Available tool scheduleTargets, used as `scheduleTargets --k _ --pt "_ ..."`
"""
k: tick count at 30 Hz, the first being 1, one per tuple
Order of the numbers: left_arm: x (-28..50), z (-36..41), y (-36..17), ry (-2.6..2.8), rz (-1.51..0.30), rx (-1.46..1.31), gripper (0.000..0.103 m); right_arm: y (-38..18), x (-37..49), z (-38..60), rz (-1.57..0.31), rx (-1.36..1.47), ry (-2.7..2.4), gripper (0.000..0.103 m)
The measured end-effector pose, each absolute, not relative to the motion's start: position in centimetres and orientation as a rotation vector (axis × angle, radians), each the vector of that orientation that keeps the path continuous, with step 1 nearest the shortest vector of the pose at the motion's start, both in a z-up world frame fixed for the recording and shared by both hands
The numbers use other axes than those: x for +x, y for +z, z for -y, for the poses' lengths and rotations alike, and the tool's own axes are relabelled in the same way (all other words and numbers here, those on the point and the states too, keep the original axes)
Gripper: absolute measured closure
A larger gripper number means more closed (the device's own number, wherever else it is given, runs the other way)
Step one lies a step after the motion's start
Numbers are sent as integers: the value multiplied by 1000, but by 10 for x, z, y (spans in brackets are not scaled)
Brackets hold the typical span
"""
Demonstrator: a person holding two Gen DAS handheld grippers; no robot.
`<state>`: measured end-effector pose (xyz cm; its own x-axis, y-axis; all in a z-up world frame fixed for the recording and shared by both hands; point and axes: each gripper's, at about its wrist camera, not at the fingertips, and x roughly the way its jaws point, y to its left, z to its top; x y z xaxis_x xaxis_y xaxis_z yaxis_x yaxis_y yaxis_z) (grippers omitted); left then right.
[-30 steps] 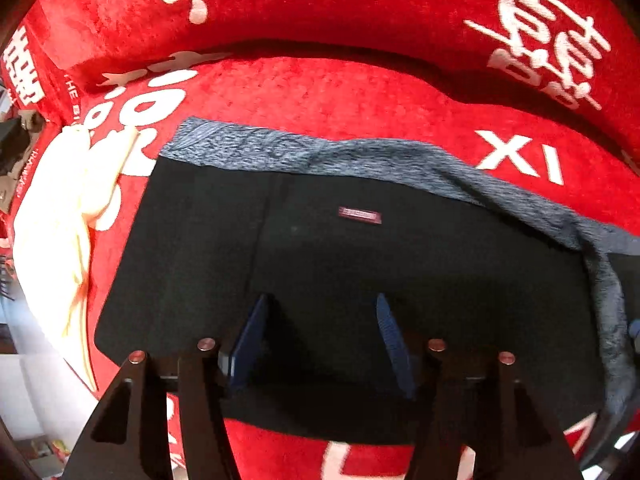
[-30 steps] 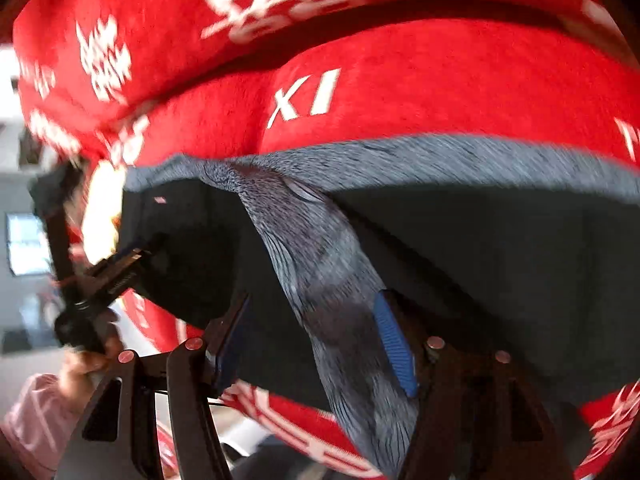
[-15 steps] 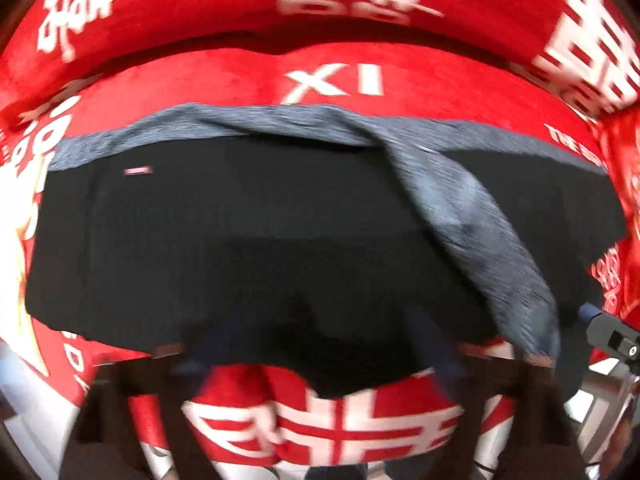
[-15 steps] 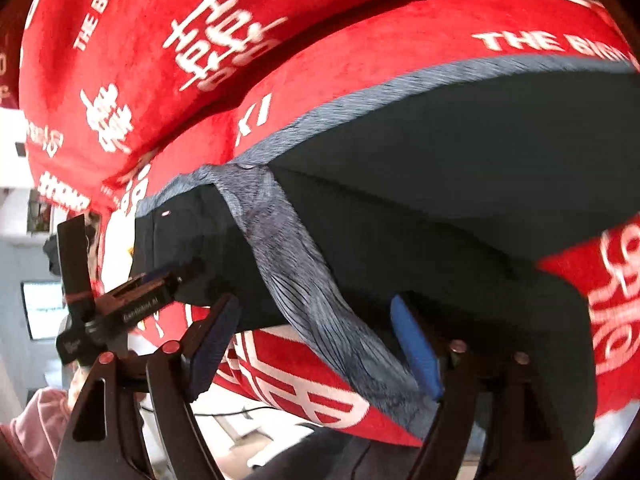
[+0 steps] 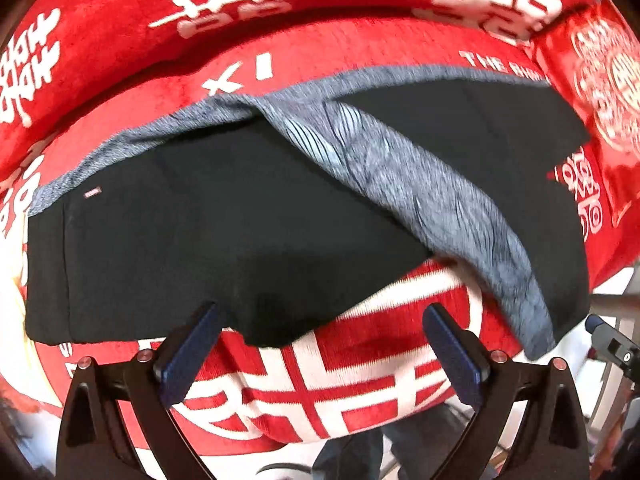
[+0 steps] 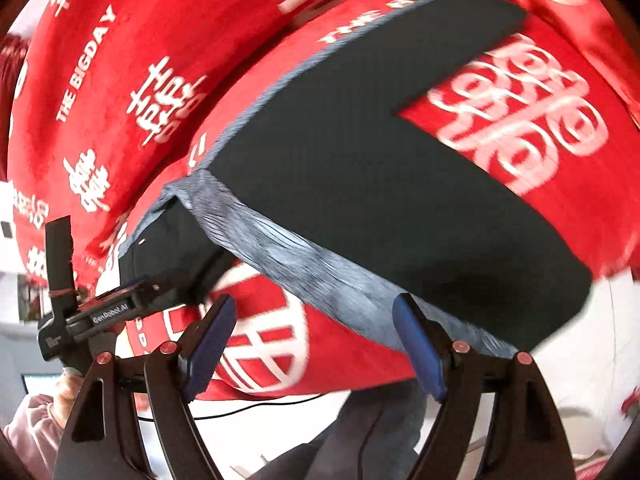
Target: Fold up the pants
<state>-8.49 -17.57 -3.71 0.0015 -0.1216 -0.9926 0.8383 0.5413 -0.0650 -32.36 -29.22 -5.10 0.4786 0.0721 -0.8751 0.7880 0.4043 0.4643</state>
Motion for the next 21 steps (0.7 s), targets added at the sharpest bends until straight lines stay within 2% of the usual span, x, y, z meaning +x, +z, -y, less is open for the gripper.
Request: scheduleTargets --k 8,21 --pt "-109 166 -35 -880 -1371 661 3 -66 -388 294 -981 1151 -672 20" --pt "-146 223 -45 -988 -1374 658 3 -148 -455 313 -1035 1329 -714 20"
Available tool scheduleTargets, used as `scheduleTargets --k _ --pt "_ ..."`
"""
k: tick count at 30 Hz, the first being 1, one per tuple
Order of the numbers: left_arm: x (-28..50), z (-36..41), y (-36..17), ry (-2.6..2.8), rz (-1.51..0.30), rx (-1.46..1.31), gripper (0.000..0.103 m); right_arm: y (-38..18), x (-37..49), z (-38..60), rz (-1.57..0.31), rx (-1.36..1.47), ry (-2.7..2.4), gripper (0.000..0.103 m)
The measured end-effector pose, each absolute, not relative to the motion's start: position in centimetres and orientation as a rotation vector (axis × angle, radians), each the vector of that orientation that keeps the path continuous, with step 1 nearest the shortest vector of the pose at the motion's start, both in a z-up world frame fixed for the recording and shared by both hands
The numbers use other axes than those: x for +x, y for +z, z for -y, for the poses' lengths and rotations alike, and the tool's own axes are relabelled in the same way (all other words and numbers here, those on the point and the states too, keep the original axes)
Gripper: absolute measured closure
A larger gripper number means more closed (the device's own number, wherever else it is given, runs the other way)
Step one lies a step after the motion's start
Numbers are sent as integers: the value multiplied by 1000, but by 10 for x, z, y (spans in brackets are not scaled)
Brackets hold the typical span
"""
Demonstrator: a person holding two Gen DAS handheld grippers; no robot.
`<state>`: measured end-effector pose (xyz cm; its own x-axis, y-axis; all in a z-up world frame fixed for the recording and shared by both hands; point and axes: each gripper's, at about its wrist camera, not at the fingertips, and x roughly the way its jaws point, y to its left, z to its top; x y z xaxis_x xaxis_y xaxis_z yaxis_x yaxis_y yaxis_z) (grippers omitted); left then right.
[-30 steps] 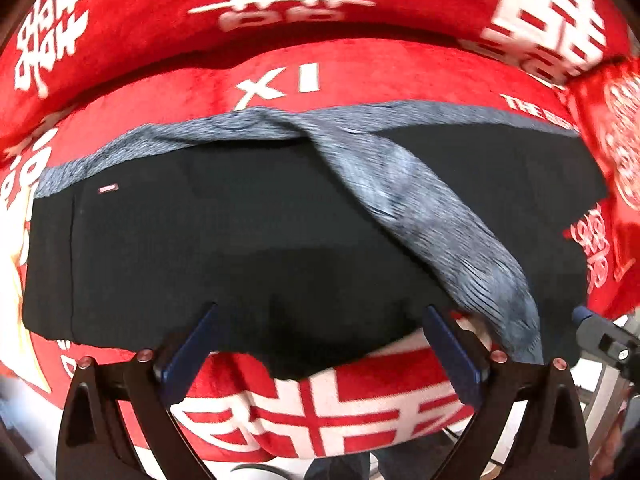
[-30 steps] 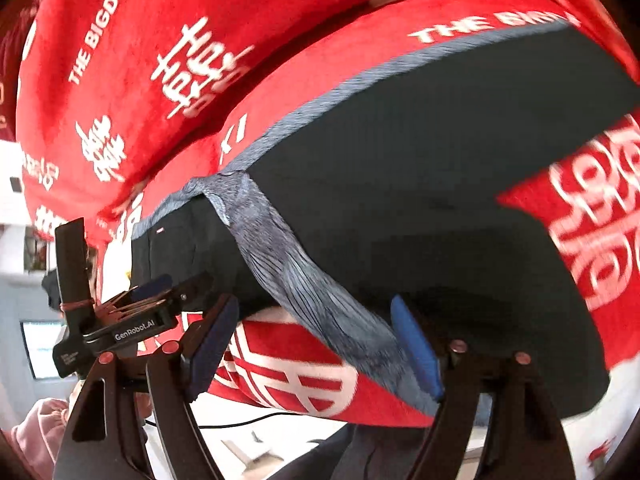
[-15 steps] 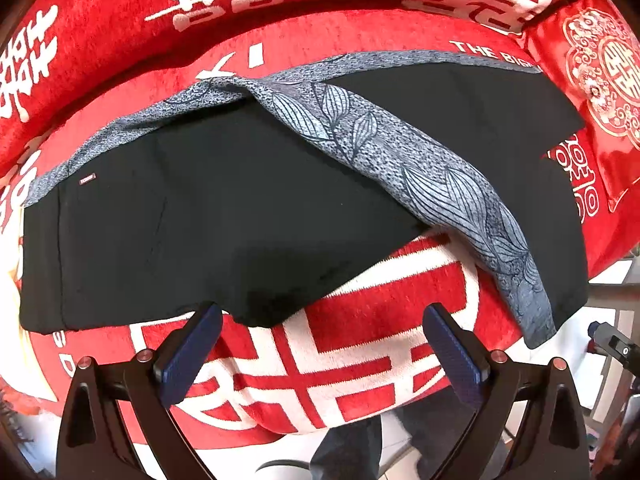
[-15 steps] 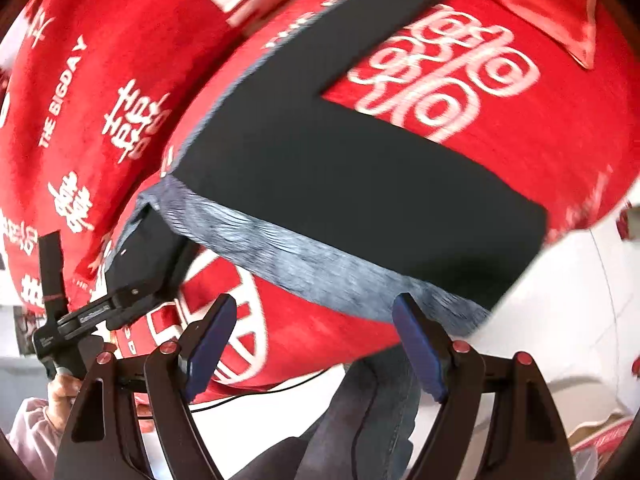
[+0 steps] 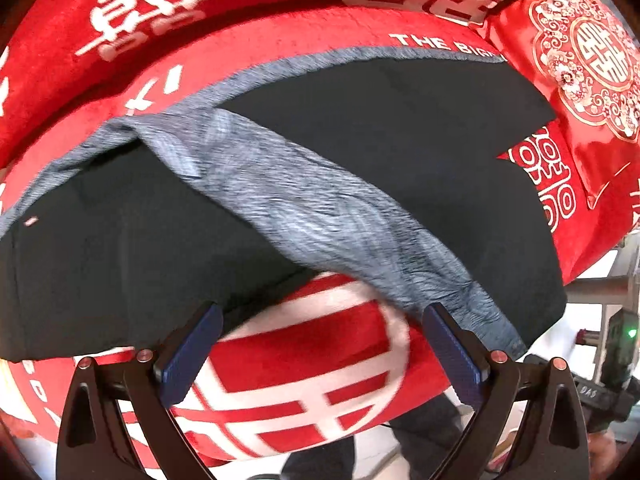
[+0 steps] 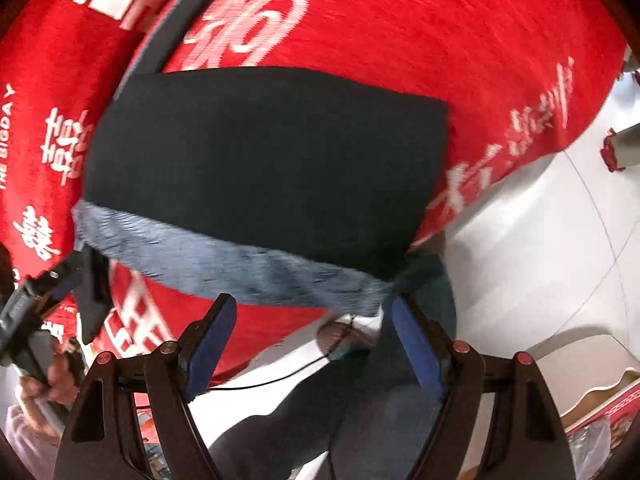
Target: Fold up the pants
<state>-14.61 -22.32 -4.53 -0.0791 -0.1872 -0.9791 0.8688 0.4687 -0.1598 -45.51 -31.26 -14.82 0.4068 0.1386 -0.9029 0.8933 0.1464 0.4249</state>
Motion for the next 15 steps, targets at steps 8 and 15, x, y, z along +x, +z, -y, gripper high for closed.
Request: scheduleTargets --k 8,15 --pt "-169 244 -61 -1007 -1367 714 3 -196 -478 308 -1007 1375 -534 20" --pt "-182 248 -73 -997 -1339 791 3 -218 -473 313 -904 1412 -388 58"
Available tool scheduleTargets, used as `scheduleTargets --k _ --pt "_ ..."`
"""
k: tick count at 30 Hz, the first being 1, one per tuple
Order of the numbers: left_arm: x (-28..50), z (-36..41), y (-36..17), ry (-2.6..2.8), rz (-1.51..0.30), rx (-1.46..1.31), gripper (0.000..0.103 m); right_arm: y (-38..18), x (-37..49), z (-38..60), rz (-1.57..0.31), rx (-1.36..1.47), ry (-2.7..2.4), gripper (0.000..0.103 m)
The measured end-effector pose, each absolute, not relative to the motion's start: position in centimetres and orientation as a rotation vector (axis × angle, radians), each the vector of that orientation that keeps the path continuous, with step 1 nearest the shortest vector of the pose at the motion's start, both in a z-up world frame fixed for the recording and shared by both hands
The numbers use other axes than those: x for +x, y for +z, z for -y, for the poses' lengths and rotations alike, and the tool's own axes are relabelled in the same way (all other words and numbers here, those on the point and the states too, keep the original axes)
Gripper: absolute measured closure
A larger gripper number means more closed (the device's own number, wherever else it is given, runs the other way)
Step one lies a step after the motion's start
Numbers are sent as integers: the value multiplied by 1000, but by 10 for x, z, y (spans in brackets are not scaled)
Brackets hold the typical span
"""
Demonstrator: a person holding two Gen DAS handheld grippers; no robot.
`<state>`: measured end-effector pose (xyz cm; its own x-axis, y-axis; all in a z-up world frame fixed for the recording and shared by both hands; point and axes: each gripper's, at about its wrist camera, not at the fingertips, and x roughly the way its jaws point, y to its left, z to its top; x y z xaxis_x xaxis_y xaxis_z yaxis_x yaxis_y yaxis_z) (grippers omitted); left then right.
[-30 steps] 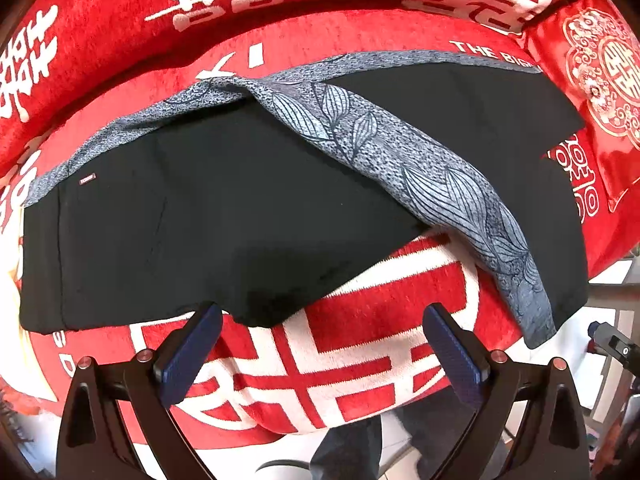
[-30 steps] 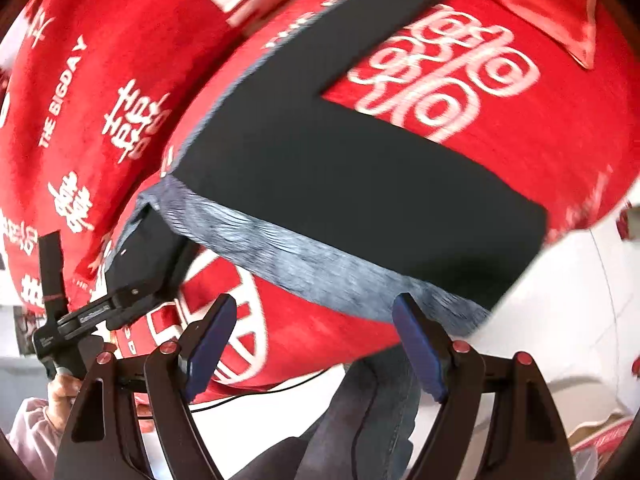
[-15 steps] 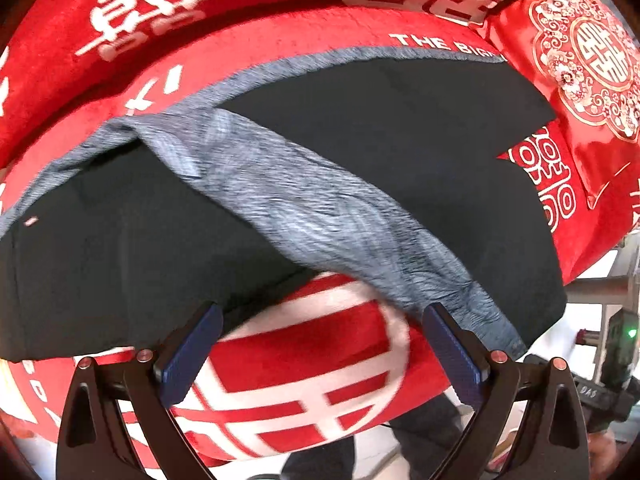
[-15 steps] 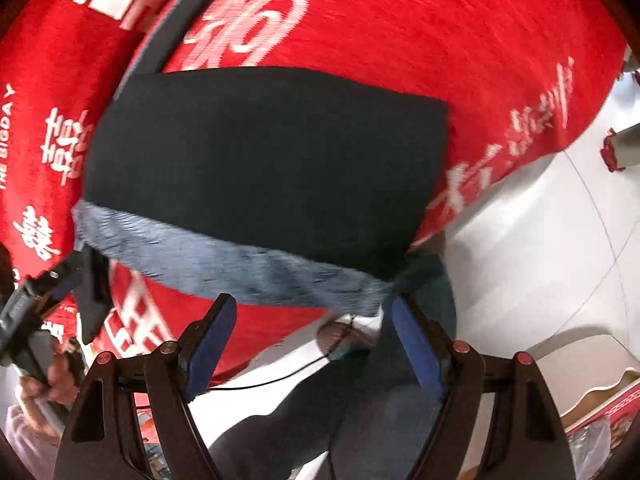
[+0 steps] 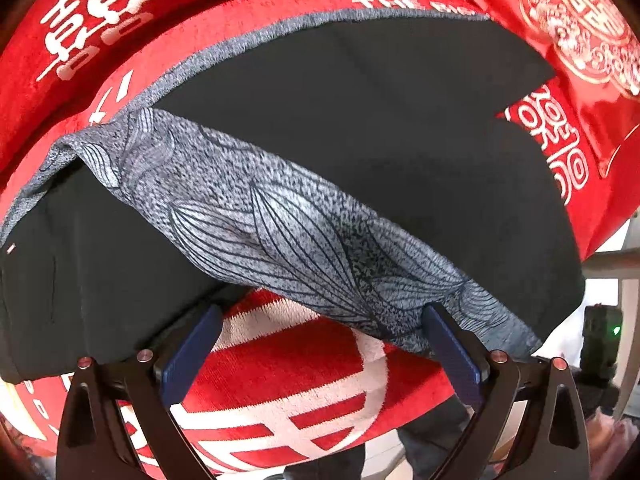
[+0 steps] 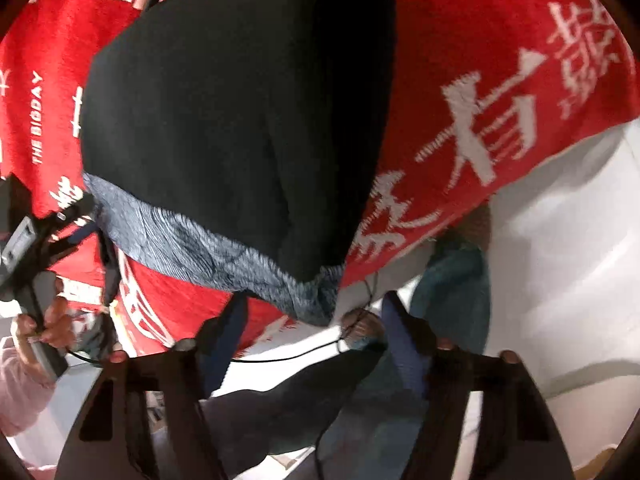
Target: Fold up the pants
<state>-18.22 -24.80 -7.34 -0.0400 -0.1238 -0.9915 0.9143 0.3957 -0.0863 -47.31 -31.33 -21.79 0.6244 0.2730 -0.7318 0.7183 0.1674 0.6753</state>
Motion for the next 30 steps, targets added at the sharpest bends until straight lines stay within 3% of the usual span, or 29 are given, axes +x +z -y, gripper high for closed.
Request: scheduleTargets --k 3,9,18,24,30 --pt "-189 256 -77 -982 -1339 810 3 -214 -476 313 -879 1459 -387 93" --pt "-190 256 -60 -999 -1383 736 3 -155 -489 316 -798 1436 -440 95" --pt "-167 255 -55 -1030 -1620 406 3 -83 -481 345 -757 1348 -396 95" --pt "-162 254 -78 -962 -1692 330 3 -83 -476 357 -795 1375 -326 94" --pt "-159 258 -74 -988 -1681 278 8 -119 -478 355 -827 1509 -314 85"
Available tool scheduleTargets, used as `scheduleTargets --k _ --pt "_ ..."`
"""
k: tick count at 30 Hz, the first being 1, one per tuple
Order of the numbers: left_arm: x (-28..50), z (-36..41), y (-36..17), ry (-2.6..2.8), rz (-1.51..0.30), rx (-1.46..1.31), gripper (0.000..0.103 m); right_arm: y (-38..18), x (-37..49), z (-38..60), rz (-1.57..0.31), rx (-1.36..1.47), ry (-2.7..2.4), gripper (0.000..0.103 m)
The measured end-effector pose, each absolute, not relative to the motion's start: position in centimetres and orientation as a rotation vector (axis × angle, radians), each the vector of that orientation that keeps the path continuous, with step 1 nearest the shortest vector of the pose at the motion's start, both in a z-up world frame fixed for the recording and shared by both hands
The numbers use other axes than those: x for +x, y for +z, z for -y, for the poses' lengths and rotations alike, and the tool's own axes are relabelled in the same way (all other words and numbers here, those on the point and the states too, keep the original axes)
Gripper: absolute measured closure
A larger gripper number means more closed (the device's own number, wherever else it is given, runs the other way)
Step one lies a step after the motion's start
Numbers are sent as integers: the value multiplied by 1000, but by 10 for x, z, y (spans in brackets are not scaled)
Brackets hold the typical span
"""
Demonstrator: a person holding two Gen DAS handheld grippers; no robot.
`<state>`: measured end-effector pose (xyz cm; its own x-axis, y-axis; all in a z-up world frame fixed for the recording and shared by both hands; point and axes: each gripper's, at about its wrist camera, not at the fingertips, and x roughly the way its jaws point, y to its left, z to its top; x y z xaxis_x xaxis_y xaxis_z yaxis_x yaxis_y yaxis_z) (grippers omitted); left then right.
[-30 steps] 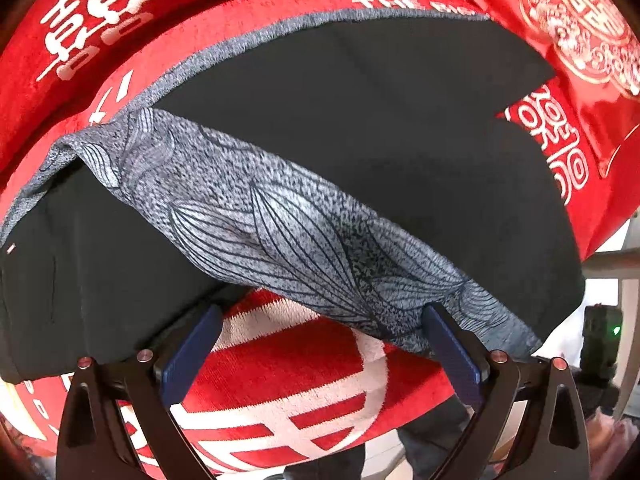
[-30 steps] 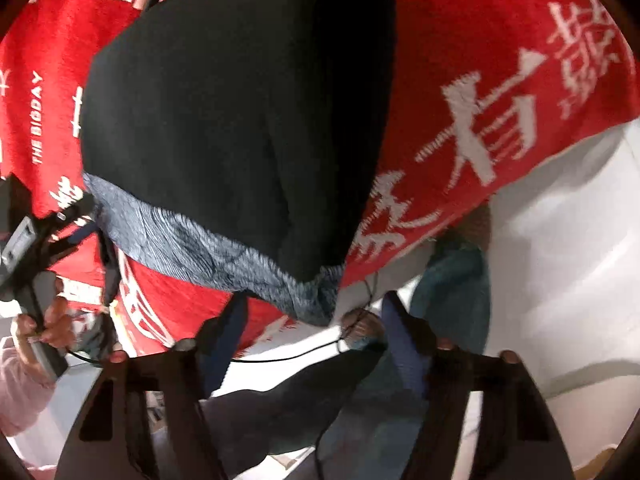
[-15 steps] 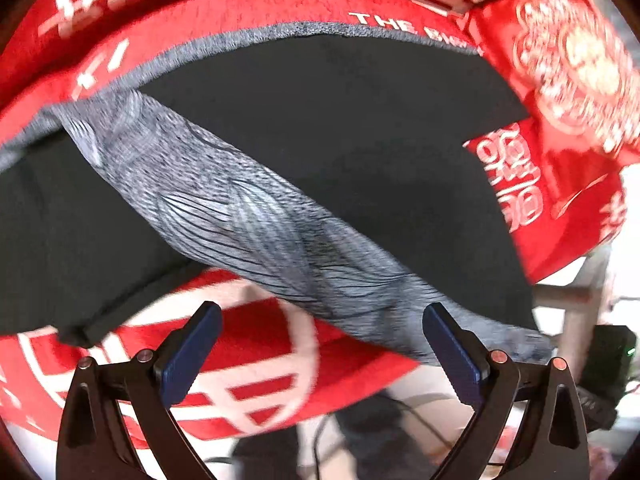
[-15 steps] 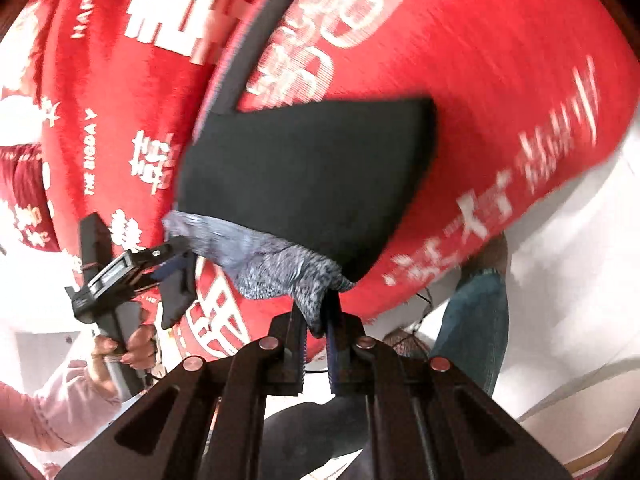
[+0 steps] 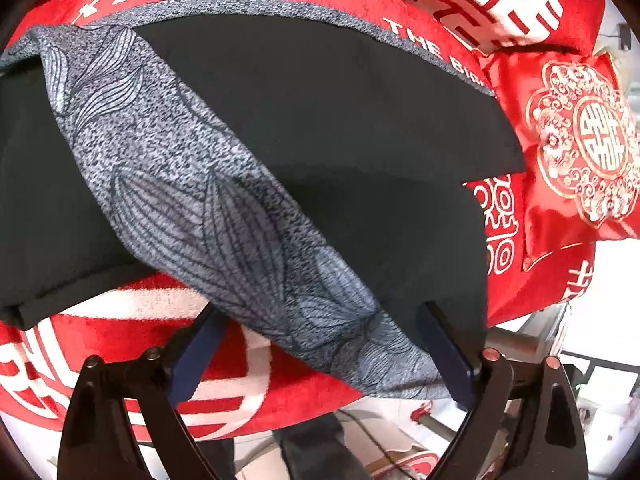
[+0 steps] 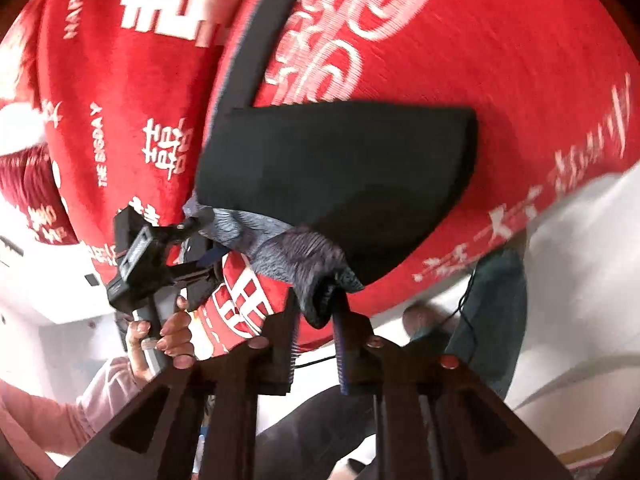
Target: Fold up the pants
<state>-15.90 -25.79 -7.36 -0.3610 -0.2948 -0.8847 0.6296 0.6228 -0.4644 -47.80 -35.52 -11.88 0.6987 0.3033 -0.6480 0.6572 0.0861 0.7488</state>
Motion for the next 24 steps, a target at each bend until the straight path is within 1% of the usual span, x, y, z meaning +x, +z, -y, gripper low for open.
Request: scheduleTargets --k 1,2,3,6,10,12,14,15,16,17,18,19,24 --pt "-159 260 -73 -992 -1677 279 9 -119 -477 354 -832 1491 -318 85" --pt "-160 262 -73 -999 -1675 286 17 -118 -475 353 -842 1463 -322 85" --pt "-162 265 -73 -1008 -1676 295 19 -115 -473 351 -857 1427 -326 85" --pt "-166 271 -73 -1015 -1672 325 19 -99 -472 345 -866 1331 -344 84" --pt "-165 271 -74 -1015 -1674 319 19 -82 -479 343 -862 1258 -387 79" --pt "-166 271 -73 -1010 -1663 323 29 -81 -481 347 -842 1255 -402 76" --pt "-166 270 -73 -1008 -1651 343 35 -87 -477 354 -840 1285 -386 76" --pt "-166 268 -72 -1007 -1641 350 40 -93 -471 356 -878 1297 -384 80" --pt "-165 268 -71 -1007 -1631 363 52 -97 -468 357 -895 1306 -378 88" --pt "-163 267 -71 -1006 -1630 369 64 -100 -466 356 -892 1325 -364 99" --pt "-161 265 -70 -1004 -1628 362 71 -99 -467 356 -883 1336 -356 99" --pt "-159 264 -67 -1005 -1631 347 75 -95 -467 357 -863 1344 -350 99" --pt "-150 270 -31 -1032 -1560 298 75 -48 -459 385 -763 1292 -326 99"
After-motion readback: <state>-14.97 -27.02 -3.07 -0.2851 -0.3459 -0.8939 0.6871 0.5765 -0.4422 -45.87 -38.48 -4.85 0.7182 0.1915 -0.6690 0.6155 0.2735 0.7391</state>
